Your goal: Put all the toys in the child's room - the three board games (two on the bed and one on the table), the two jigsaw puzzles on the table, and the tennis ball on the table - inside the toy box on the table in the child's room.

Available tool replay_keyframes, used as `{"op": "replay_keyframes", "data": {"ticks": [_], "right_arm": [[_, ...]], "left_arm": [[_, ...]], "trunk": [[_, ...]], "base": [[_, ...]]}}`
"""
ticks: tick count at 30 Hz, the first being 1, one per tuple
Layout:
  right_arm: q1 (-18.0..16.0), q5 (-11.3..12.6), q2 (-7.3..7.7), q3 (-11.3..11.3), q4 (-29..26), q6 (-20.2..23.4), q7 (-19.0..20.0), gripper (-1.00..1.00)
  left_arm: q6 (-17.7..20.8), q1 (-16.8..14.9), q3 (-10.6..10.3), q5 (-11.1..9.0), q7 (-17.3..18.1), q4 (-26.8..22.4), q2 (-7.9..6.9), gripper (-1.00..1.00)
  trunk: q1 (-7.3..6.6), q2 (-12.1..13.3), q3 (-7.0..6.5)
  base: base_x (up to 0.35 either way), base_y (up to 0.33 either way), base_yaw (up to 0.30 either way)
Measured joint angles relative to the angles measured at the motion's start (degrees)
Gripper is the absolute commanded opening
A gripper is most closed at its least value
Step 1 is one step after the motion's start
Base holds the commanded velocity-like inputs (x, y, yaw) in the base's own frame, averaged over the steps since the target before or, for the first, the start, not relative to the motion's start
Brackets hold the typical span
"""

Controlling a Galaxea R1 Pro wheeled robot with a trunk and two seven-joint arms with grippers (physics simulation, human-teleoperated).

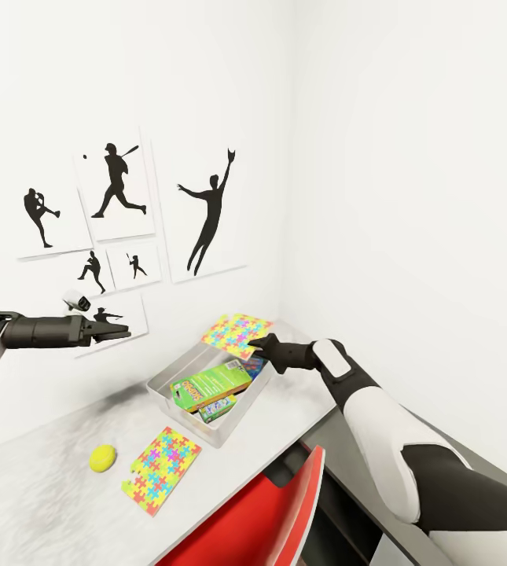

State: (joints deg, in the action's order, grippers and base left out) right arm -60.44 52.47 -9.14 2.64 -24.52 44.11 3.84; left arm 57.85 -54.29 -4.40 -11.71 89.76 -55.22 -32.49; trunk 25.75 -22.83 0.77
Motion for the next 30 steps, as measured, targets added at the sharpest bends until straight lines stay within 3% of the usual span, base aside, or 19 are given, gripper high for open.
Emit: {"op": "replay_keyframes", "data": {"ticks": [30], "right_arm": [[0.56, -0.3, -0.22, 0.05, 0.2, -0.5, 0.02, -1.0]], "left_arm": [[0.01, 0.05, 0.08, -0.23, 0.0, 0.0, -0.13, 1.0]], "trunk": [[-0.01, 0.06, 0.95]], "base": [[0.0, 0.0, 0.0]]}}
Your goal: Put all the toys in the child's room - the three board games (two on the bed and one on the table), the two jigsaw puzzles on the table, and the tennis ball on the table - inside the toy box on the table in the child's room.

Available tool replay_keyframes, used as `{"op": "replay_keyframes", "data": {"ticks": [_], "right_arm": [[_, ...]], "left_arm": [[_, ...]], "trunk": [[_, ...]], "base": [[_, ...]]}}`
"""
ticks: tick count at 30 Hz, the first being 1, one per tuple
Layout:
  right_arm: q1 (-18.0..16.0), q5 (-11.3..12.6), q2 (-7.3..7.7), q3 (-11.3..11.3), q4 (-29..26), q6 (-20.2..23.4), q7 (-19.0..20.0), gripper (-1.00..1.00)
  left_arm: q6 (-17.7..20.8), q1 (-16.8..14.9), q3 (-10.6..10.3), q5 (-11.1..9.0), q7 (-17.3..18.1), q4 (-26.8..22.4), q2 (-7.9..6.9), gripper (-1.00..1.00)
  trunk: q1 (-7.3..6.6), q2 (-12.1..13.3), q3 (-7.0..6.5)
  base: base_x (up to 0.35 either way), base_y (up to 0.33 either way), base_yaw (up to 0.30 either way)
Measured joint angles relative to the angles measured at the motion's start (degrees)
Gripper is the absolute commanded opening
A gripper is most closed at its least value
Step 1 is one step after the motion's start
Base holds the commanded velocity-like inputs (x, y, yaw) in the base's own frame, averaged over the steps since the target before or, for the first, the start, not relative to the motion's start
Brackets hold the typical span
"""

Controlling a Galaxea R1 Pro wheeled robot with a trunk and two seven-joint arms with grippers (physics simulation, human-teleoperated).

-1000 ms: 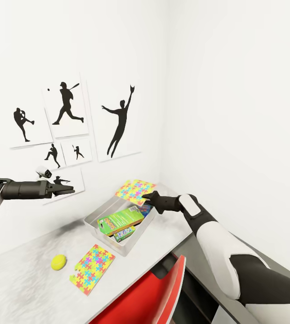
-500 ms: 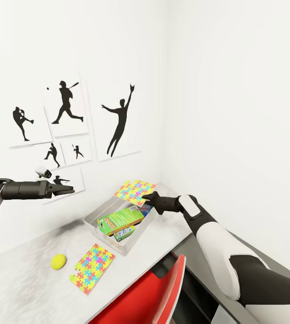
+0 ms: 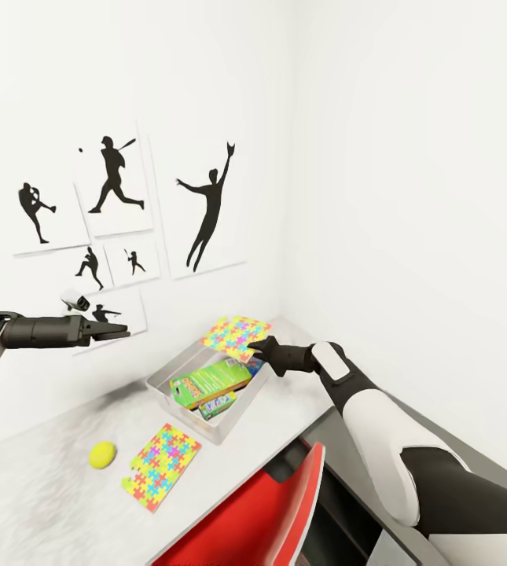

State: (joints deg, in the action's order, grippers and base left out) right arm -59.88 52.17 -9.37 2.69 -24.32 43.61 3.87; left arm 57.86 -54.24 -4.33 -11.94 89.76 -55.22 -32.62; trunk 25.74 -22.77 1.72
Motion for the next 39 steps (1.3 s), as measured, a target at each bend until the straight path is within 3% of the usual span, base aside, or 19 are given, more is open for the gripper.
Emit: {"op": "replay_keyframes", "data": {"ticks": [12, 19, 34, 39], "right_arm": [[0.0, 0.13, -0.08, 0.01, 0.06, -0.6, -0.08, -1.0], [0.0, 0.23, -0.36, -0.13, 0.14, -3.03, -0.04, -1.0], [0.0, 0.01, -0.6, -0.27, 0.15, -2.83, 0.02, -1.0], [0.0, -0.04, -0.62, -1.55, 0.15, -2.69, -0.02, -1.0]], "left_arm": [[0.69, 0.0, -0.05, -3.62, -0.02, -0.65, -0.46, 1.0], [0.71, 0.0, -0.07, -3.81, -0.02, -0.7, -0.54, 1.0], [0.69, 0.6, -0.07, -3.83, -0.02, -0.71, -0.54, 1.0], [0.69, 0.61, -0.07, -3.84, -0.02, -0.71, -0.54, 1.0]], "trunk": [[0.0, 0.0, 1.12], [0.0, 0.0, 1.78], [0.0, -0.01, 3.19], [0.0, -0.01, 3.66]], "base": [[0.0, 0.0, 0.0], [0.0, 0.0, 0.0], [0.0, 0.0, 0.0], [0.0, 0.0, 0.0]]}}
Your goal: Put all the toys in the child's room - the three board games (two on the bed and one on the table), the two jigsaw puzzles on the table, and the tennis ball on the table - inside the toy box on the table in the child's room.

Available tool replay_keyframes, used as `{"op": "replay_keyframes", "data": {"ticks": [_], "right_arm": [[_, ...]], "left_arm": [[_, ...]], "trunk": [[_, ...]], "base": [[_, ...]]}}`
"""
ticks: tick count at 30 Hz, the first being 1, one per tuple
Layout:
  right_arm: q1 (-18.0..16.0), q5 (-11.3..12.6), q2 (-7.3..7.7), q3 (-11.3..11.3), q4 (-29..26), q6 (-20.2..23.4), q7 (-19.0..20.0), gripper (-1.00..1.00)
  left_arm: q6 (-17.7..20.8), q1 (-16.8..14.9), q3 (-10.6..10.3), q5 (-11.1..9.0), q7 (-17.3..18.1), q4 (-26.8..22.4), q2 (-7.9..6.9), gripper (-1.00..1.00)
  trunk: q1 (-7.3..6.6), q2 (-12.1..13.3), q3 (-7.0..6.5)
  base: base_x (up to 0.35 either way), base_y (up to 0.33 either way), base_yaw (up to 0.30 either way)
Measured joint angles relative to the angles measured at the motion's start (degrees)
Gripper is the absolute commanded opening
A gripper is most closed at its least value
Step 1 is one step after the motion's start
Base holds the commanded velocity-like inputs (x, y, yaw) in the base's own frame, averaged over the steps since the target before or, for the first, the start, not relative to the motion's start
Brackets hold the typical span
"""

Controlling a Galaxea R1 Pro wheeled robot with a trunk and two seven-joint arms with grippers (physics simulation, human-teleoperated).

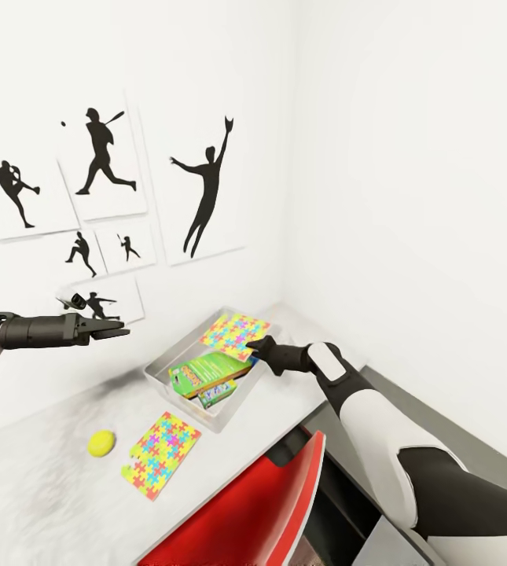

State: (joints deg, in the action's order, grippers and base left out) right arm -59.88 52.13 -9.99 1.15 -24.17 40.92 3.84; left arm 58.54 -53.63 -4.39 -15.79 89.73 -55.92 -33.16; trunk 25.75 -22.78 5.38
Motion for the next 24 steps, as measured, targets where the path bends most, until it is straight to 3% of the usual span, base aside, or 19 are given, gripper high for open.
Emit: {"op": "replay_keyframes", "data": {"ticks": [16, 24], "right_arm": [[-0.07, -0.05, -0.01, -0.83, -0.51, 0.06, -0.04, -1.0], [-0.56, 0.23, -0.01, -2.42, -3.14, 0.38, -0.22, -1.0]], "left_arm": [[-0.08, 0.05, 0.0, -0.07, 0.0, 0.0, -0.01, 1.0], [-0.09, 0.09, 0.0, -0.07, 0.0, 0.0, 0.0, 1.0]], "trunk": [[0.0, 0.0, 1.5], [0.0, -0.01, 2.25]], "base": [[0.0, 0.0, 0.002], [0.0, 0.0, 0.057]]}}
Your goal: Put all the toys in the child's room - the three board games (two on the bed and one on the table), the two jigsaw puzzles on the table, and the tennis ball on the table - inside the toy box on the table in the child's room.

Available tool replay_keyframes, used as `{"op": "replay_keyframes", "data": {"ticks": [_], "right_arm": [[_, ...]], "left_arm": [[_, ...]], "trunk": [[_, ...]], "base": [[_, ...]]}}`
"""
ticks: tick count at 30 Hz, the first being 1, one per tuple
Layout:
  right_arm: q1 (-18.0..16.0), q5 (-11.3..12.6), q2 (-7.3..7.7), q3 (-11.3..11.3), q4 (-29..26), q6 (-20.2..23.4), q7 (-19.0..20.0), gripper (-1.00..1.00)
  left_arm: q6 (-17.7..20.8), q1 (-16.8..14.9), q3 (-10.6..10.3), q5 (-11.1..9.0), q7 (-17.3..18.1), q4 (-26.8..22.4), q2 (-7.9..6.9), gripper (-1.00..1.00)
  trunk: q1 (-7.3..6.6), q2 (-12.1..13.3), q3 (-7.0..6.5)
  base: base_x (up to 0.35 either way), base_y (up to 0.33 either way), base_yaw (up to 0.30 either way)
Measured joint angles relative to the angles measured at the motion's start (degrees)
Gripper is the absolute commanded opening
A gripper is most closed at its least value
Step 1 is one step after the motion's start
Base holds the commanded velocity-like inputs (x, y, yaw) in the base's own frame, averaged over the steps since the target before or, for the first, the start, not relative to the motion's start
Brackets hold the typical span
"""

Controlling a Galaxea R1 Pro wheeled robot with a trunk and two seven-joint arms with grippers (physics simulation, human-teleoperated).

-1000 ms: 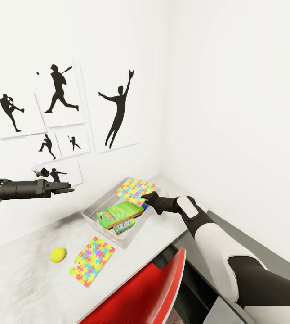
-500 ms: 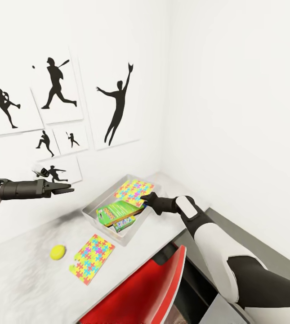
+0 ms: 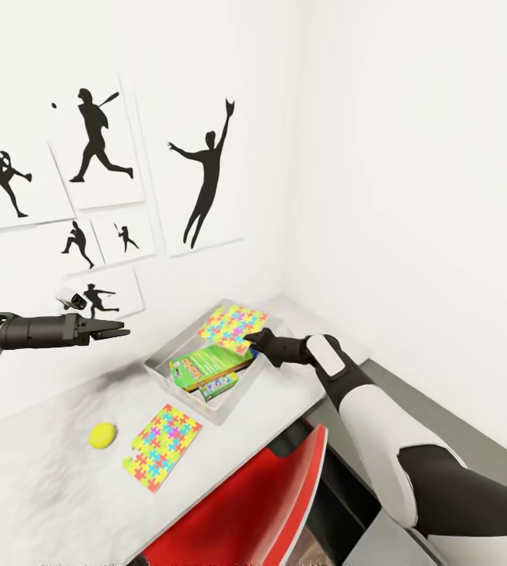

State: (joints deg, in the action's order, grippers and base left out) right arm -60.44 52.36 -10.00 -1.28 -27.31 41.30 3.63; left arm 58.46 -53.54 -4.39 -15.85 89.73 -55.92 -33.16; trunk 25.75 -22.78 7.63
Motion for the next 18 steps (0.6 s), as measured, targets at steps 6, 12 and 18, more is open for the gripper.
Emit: {"op": "replay_keyframes", "data": {"ticks": [6, 12, 18], "right_arm": [[-0.28, -0.06, 0.0, -0.6, -2.44, 1.96, -0.41, -1.0], [-0.25, -0.09, 0.0, -1.0, -2.59, 2.06, -0.43, -1.0], [-0.24, -0.09, 0.0, -1.6, -2.64, 1.9, -0.39, -1.0]], "left_arm": [[-0.07, 0.01, 0.0, 0.0, 0.0, 0.0, 0.0, 1.0], [-0.09, 0.01, 0.0, 0.0, 0.0, -0.07, 0.0, 1.0], [-0.09, 0.0, 0.0, 0.0, 0.01, -0.09, 0.0, 1.0]], "trunk": [[0.0, 0.0, 0.56], [0.0, 0.0, 1.13], [0.0, 0.0, 1.69]], "base": [[0.0, 0.0, 0.068], [0.0, 0.0, 0.068], [0.0, 0.0, 0.068]]}}
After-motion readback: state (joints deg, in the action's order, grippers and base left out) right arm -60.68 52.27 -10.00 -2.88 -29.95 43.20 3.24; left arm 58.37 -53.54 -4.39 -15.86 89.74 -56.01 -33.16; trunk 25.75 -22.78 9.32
